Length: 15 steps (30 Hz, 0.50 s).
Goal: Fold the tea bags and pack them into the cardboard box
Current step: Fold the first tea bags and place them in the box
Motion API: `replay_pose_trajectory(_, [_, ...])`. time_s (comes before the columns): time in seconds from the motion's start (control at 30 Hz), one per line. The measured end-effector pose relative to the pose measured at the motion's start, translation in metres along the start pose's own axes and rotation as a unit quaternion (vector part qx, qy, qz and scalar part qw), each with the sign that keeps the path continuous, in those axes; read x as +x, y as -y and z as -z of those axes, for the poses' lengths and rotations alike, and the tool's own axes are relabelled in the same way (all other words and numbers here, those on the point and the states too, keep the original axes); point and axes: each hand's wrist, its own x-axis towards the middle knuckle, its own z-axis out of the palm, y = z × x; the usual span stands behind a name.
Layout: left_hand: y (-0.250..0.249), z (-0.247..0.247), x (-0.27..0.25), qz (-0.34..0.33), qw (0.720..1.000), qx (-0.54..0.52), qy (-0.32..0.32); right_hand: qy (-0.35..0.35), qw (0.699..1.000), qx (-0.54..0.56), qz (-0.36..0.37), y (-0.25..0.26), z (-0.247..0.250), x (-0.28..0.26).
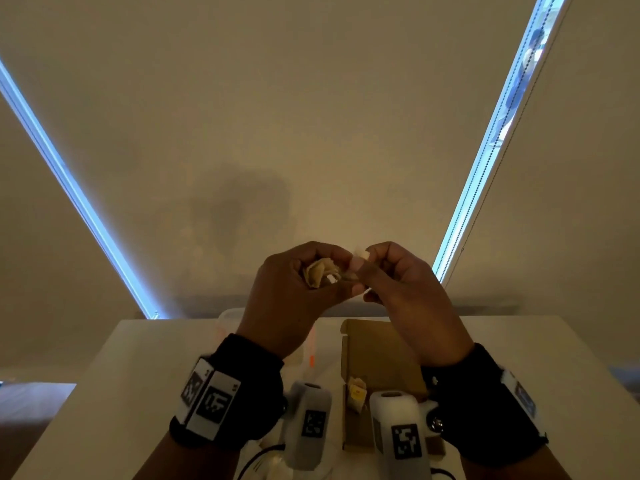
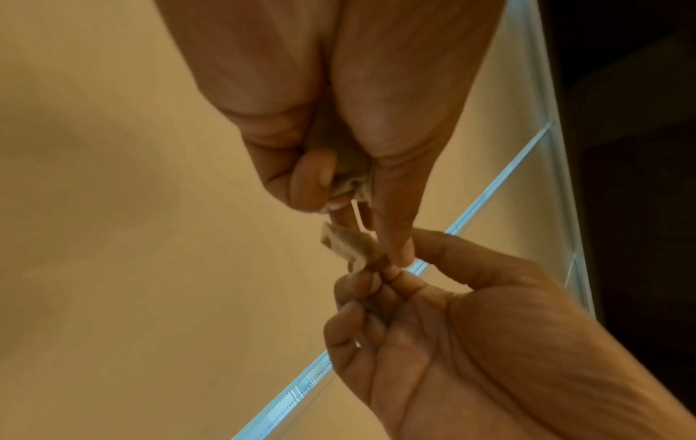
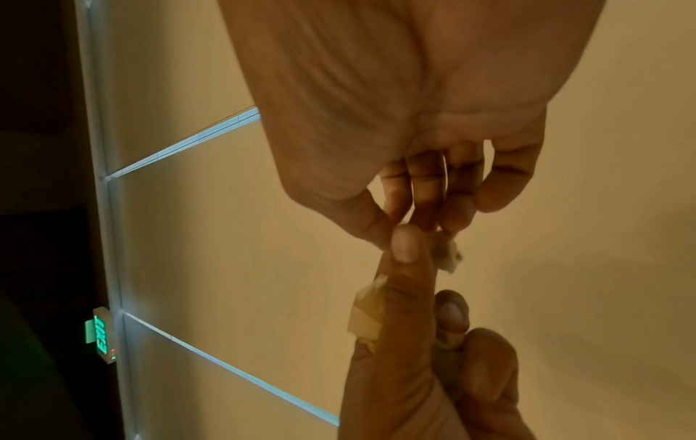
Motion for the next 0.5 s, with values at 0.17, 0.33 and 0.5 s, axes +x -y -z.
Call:
replay_pose_trajectory(0.17, [0.005,0.000,0.001,0.070,0.988,-0.136,-0.038,0.053,0.998,0.004,0.037,0.010,0.002,-0.008])
replay_pose_trajectory(0.33, [0.001,0.003,0.003,0.128,0.957,-0.257,-0.035,0.041,0.997,0.014,0.069,0.015,0.006,-0.011])
replay_pose_trajectory(0.5, [-0.005,0.007,0.003,0.165,0.939,-0.298,-0.043,-0.029,0.998,-0.001,0.058,0.013,0.008,-0.006])
